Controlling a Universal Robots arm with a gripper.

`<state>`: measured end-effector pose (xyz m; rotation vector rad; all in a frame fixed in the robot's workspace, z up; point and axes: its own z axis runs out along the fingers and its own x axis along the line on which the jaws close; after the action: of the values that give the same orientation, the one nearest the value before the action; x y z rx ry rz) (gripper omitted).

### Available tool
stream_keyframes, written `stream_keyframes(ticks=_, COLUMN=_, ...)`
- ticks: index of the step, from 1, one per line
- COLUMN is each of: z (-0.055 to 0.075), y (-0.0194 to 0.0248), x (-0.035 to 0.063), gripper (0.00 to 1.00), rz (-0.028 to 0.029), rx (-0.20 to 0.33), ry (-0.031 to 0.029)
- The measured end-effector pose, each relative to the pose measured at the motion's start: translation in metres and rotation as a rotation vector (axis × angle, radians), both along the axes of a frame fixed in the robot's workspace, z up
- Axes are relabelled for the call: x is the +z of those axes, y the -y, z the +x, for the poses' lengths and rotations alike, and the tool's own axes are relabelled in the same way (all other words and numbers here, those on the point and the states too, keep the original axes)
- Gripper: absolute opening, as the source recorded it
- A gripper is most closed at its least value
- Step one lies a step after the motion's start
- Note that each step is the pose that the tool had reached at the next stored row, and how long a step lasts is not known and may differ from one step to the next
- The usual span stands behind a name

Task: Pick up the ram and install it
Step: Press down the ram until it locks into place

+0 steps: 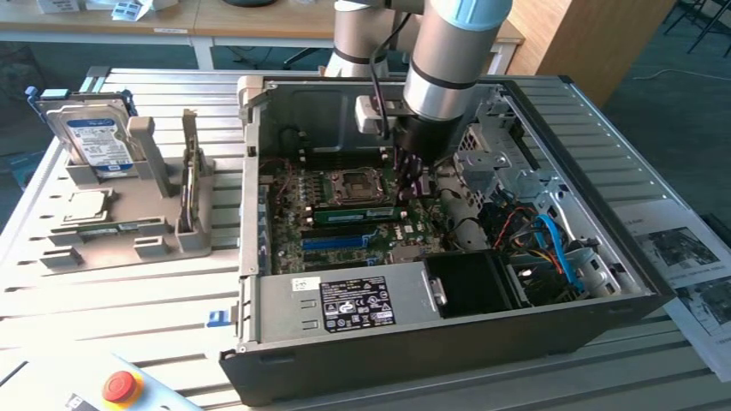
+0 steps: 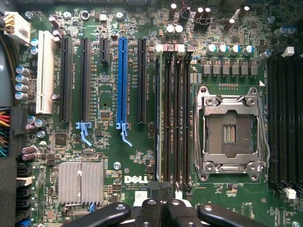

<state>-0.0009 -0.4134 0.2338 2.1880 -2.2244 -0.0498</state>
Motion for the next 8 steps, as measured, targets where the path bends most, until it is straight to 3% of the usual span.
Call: stream_keyframes(ticks=8, z=0.0, y=0.0, x=-0.003, gripper=0.1, rz=-0.0002, rx=0.0, ry=-0.0001)
